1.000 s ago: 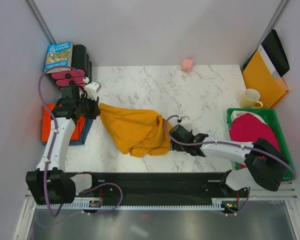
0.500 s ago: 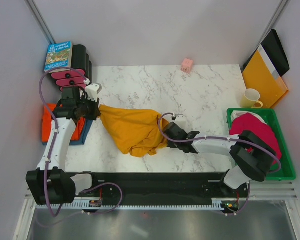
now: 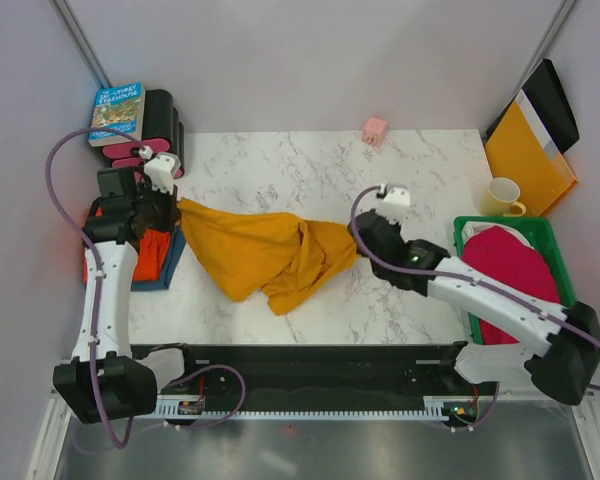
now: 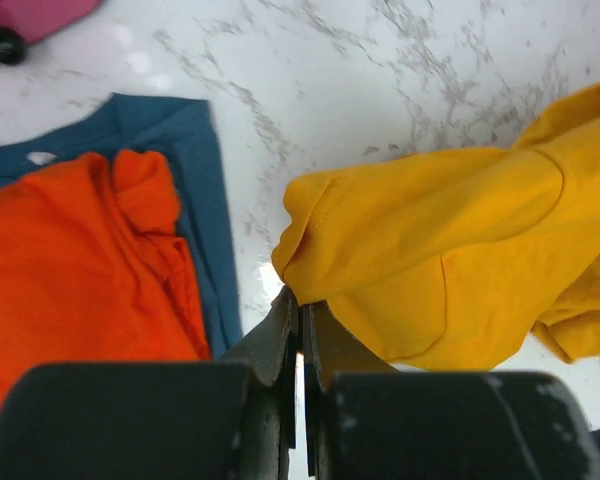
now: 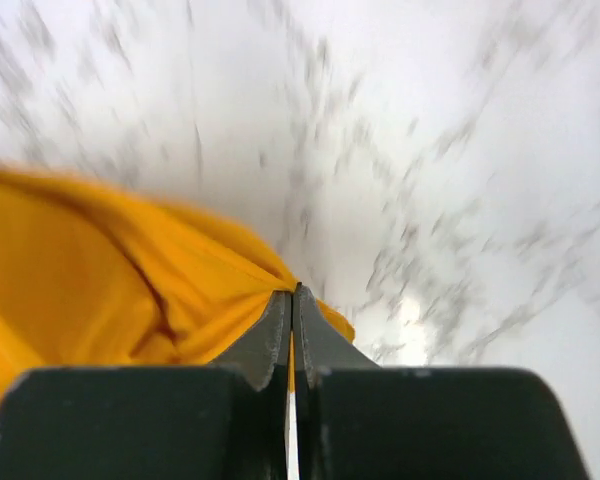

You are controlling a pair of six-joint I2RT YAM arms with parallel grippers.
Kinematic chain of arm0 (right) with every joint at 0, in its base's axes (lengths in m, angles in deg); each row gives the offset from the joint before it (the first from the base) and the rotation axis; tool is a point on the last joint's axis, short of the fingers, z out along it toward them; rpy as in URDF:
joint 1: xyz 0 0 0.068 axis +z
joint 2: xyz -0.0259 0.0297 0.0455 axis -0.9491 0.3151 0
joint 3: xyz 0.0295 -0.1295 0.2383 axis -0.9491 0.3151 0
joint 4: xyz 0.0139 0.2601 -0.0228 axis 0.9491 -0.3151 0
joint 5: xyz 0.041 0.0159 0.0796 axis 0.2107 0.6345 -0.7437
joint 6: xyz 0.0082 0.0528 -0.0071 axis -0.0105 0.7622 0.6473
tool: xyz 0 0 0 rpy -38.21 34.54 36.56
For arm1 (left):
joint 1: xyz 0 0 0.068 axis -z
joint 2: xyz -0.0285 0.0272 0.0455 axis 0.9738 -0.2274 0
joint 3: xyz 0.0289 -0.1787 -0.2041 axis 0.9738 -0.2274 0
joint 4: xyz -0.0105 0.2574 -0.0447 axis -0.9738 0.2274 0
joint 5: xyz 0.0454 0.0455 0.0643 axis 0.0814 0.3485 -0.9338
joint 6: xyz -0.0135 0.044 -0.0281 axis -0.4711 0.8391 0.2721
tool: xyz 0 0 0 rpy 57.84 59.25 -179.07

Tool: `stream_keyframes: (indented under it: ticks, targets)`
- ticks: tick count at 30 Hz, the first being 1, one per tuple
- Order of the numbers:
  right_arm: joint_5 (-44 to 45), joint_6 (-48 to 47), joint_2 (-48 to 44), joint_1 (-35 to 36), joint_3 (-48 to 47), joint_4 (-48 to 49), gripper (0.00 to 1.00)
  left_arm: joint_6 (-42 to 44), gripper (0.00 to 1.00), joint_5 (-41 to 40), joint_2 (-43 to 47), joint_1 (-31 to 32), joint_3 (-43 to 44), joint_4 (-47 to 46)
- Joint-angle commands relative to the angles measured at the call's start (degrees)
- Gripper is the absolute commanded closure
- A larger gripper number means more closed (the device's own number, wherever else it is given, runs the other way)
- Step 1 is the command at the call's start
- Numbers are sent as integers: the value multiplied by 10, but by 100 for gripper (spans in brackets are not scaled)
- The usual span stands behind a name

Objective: Fold and stack the t-shirts
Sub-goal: Flatten out the tshirt

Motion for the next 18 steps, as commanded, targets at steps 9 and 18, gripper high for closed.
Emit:
stream_keyframes:
  ticks: [9, 18]
  targets:
    - [211, -258, -106, -31, -363, -90, 100, -86, 98, 29, -9, -83, 290, -4]
    - [234, -276, -172, -45, -347, -99, 100, -58, 98, 3, -24, -109, 305, -12]
